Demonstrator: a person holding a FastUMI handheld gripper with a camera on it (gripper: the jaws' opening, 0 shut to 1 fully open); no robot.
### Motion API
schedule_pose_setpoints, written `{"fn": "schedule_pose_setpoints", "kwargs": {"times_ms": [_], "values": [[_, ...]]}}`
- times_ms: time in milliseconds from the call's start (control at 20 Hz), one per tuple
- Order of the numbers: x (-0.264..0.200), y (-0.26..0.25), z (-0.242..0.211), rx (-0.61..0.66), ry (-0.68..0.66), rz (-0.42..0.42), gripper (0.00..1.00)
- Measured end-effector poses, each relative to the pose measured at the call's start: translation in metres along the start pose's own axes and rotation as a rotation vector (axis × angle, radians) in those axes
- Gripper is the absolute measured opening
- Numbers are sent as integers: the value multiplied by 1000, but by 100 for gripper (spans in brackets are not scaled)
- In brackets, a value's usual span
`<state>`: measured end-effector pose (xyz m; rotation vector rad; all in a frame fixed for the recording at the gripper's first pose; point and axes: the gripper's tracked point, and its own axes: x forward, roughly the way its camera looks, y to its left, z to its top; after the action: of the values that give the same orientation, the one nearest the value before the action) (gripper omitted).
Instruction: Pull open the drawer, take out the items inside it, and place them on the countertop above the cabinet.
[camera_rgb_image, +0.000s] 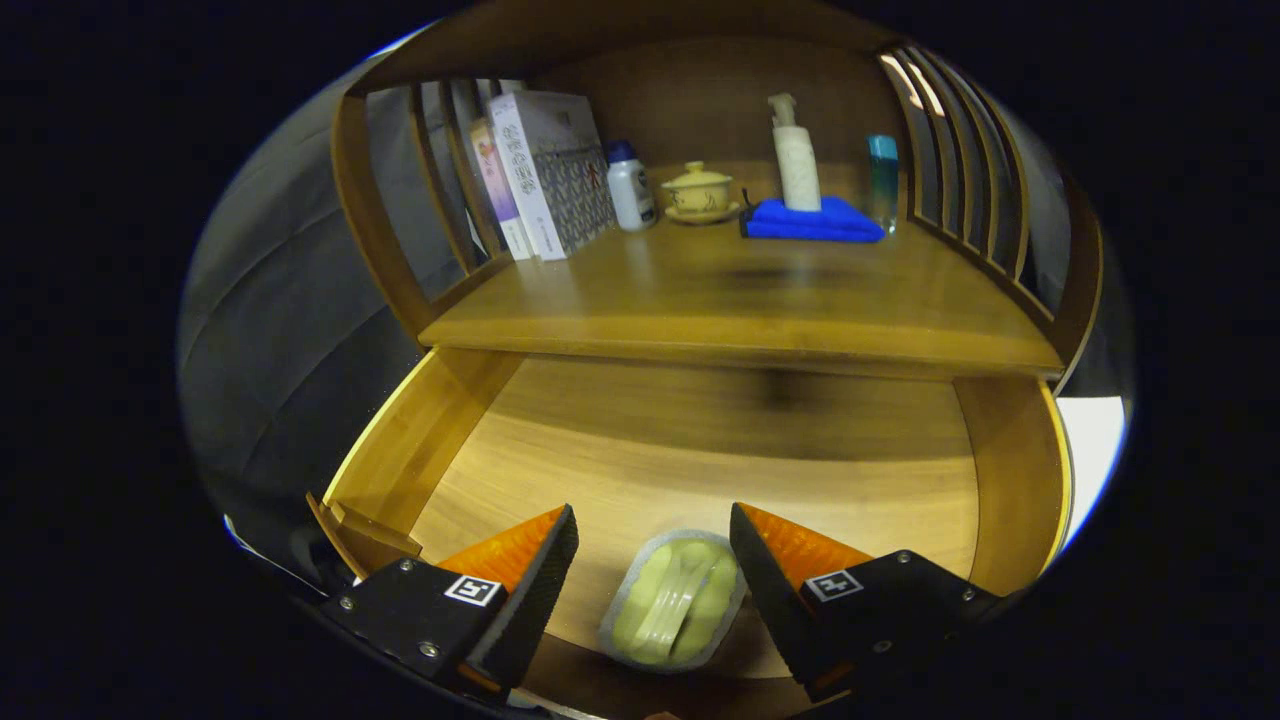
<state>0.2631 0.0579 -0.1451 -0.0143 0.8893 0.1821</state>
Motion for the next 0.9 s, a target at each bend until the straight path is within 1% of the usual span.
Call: {"fn": "schedule_pose_setpoints", "kwargs": {"times_ms": [200,300,350,400,450,500,600,750,900], "values": [[8,-5,-18,29,95,-1,94],[11,-8,-25,46,113,-12,90],[12,-9,-29,53,123,-15,82],[14,-11,-31,59,128,-22,79],[15,-12,-32,61,127,-28,70],[15,-16,-31,65,119,-35,67],[15,-15,-33,95,123,-27,48],[12,-13,-33,76,114,-9,28],[7,-6,-32,61,93,19,24]]}}
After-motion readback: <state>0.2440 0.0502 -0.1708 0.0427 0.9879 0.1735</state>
